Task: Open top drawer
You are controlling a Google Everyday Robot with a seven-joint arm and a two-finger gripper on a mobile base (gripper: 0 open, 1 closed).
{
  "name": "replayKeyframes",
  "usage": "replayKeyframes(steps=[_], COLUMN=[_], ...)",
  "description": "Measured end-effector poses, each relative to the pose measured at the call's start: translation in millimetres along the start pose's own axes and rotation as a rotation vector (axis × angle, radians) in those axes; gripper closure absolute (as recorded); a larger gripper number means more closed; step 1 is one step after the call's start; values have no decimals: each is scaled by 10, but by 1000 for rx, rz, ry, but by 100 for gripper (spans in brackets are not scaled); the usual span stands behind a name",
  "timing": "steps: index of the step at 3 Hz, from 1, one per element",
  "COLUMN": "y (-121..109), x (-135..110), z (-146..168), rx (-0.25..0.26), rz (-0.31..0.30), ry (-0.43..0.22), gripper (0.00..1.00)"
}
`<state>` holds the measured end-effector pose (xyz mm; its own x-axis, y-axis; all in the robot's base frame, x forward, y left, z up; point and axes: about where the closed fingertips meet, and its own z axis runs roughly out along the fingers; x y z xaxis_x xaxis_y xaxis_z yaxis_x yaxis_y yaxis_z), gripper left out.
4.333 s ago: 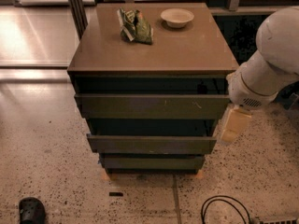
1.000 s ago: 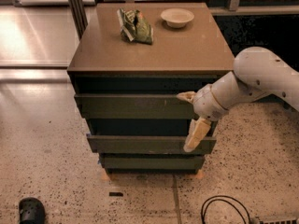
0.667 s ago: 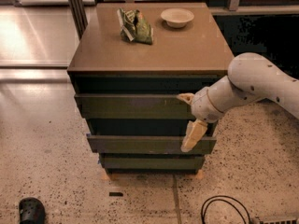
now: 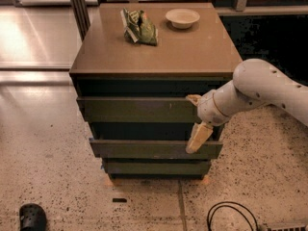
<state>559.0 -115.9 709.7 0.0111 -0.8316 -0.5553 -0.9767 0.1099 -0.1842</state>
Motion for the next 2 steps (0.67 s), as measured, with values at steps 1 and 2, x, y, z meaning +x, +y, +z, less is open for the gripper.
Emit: replayKeyframes(steps=[1,2], y=[-75,-166], x=[-86,-165], z=[67,153], rx=[8,16], rz=[-20,-43], ry=[-8,-19], gripper=[0,0])
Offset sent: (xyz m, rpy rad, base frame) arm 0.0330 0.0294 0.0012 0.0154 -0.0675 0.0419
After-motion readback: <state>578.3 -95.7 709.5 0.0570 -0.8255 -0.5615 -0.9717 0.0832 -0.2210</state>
